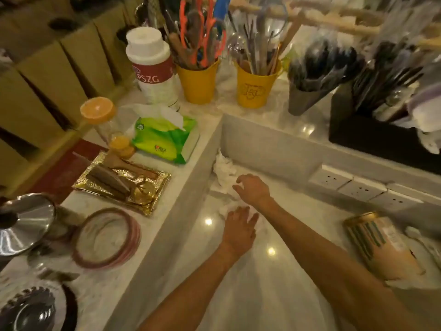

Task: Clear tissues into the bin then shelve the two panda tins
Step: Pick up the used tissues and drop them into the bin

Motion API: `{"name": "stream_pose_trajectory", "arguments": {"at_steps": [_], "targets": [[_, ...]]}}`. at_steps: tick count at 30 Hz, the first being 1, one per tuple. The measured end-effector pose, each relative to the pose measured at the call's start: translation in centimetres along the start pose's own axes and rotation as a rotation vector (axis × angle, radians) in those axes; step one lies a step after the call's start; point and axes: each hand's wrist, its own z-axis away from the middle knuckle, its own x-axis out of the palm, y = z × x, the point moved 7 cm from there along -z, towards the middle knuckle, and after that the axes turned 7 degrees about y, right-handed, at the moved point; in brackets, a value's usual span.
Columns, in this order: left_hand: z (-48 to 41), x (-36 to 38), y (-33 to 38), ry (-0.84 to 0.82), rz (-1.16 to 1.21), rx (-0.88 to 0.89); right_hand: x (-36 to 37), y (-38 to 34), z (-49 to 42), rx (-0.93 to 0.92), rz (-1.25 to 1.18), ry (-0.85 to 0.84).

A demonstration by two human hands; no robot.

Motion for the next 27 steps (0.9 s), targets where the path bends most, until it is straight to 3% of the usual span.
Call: {"name": "stream_pose_trajectory", "arguments": {"at_steps": [3, 7, 13, 16, 19, 23, 27], "targets": [[-0.4, 0.7, -1.0, 0.026, -0.077, -0.110, 2.6, -0.7, -1.4, 0.109, -0.016, -0.070], [1.0, 1.8, -2.4, -0.071, -0.106, -0.198, 5.2, -0.4, -1.2, 0.130, -0.036, -0.052], [6.0, 0.2, -6.8, 0.115, 0.123, -0.384, 4.7, 3.5, 1.5, 0.091, -0.104, 0.044], [8.2, 0.3, -8.4, 0.251, 0.219, -0.339, 1.2, 5.4, 2.1, 0.102, -0.210, 0.126], [9.2, 1.1, -9.1, 0.294, 0.210, -0.269, -2.0, 5.0, 0.7, 0.107, -0.083, 0.186], [8.9, 1.7, -9.3, 0.278, 0.165, -0.286, -1.2, 1.6, -3.3, 0.107, 0.167, -0.002], [8.7, 2.2, -9.5, 0.268, 0.190, -0.298, 1.4, -2.9, -7.4, -0.033, 0.125, -0.047]]}}
